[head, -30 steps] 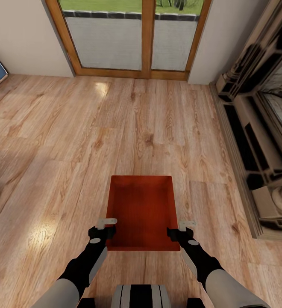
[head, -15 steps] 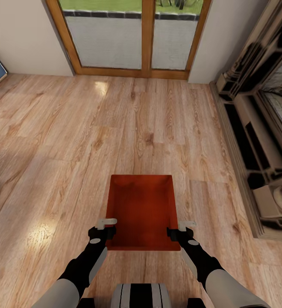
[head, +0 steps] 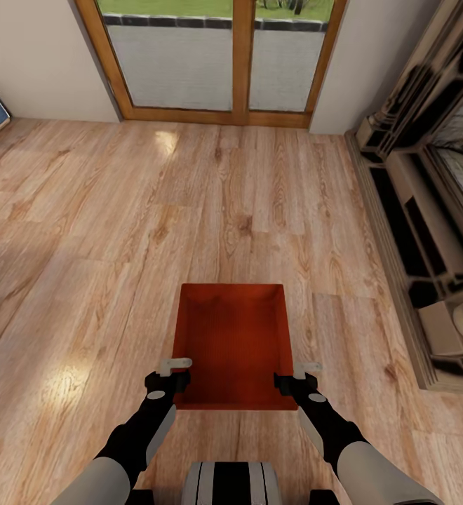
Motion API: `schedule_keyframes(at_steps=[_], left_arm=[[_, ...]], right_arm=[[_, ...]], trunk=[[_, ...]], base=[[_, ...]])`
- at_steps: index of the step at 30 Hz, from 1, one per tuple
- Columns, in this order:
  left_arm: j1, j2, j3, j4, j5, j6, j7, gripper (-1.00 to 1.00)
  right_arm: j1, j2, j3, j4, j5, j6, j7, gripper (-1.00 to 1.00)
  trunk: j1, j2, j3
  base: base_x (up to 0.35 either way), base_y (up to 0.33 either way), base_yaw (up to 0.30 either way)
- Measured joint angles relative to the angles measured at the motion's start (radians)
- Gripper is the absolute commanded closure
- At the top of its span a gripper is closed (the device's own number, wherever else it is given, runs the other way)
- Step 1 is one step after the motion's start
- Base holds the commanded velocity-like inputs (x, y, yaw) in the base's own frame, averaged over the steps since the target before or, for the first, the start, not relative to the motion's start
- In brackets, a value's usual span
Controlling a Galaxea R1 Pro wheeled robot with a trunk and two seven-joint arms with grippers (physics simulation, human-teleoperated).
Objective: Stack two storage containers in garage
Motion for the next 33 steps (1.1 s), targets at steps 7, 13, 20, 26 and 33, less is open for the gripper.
schedule_keyframes(at_steps=[7, 13, 20, 26, 33], left_arm=[[0.000, 0.000, 0.000, 0.000, 0.001, 0.000, 0.000, -1.00], [0.000, 0.000, 0.000, 0.001, 0.001, 0.000, 0.000, -1.00], [0.000, 0.000, -0.001, 0.001, 0.001, 0.001, 0.000, -1.00], [0.000, -0.001, -0.003, 0.000, 0.001, 0.001, 0.000, -1.00], [0.000, -0.002, -0.006, -0.003, 0.000, 0.000, -0.004, -1.00]], right_arm=[[0.000, 0.000, 0.000, 0.000, 0.000, 0.000, 0.000, -1.00], [0.000, -0.001, 0.000, 0.000, 0.000, 0.001, 0.000, -1.00], [0.000, 0.000, 0.000, 0.000, -0.001, 0.000, 0.000, -1.00], [0.000, 0.000, 0.000, 0.000, -0.001, 0.000, -0.001, -1.00], [0.000, 0.000, 0.000, 0.000, -0.001, 0.001, -0.001, -1.00]], trunk=[[0.000, 0.000, 0.000], [0.000, 0.000, 0.000], [0.000, 0.000, 0.000], [0.000, 0.000, 0.000], [0.000, 0.000, 0.000]], base=[[0.000, 0.000, 0.000], [0.000, 0.000, 0.000], [0.000, 0.000, 0.000], [0.000, 0.000, 0.000], [0.000, 0.000, 0.000]])
